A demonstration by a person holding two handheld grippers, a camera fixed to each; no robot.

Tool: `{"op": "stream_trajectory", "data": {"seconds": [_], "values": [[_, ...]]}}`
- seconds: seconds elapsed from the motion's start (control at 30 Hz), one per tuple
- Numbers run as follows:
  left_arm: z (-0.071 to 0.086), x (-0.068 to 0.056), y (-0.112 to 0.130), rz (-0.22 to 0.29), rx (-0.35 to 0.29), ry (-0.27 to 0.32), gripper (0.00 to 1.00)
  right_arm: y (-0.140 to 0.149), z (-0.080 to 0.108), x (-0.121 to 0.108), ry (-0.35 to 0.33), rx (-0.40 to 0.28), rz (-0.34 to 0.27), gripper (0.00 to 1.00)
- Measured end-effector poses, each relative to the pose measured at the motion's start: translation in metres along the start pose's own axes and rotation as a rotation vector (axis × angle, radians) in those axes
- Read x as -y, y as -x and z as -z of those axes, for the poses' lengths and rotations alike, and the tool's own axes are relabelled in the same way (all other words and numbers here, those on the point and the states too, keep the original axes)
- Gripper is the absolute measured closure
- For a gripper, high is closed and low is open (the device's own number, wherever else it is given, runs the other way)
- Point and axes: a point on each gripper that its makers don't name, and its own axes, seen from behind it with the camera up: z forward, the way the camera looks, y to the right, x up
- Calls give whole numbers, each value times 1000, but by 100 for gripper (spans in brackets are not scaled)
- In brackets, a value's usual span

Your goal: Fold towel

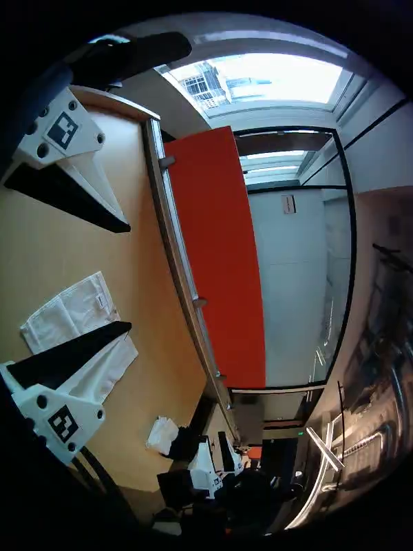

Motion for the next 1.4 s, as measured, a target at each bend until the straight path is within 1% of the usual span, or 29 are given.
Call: {"op": "stream_trajectory", "data": {"seconds": [0.1, 0.27, 0.47, 0.7, 1.0, 1.2, 1.4], "values": [[-1, -2, 4, -5, 14, 12, 5, 4, 0, 5, -23, 21, 6, 0], [-3, -9, 17, -12, 44, 40, 5, 15, -1, 11, -56, 68, -2, 0], [-5, -22, 37, -25, 95, 89, 5, 31, -1, 21, -93, 125, -16, 0], [-7, -33, 56, -28, 143, 132, 5, 51, -1, 30, -128, 175, -8, 0], [-12, -45, 85, -33, 190, 164, 5, 83, -4, 40, -156, 221, -19, 0], [-16, -53, 108, -53, 230, 177, 5, 106, -7, 47, -167, 248, -3, 0], [-20, -62, 129, -48, 258, 191, 5, 127, -11, 57, -183, 281, 26, 0]]}}
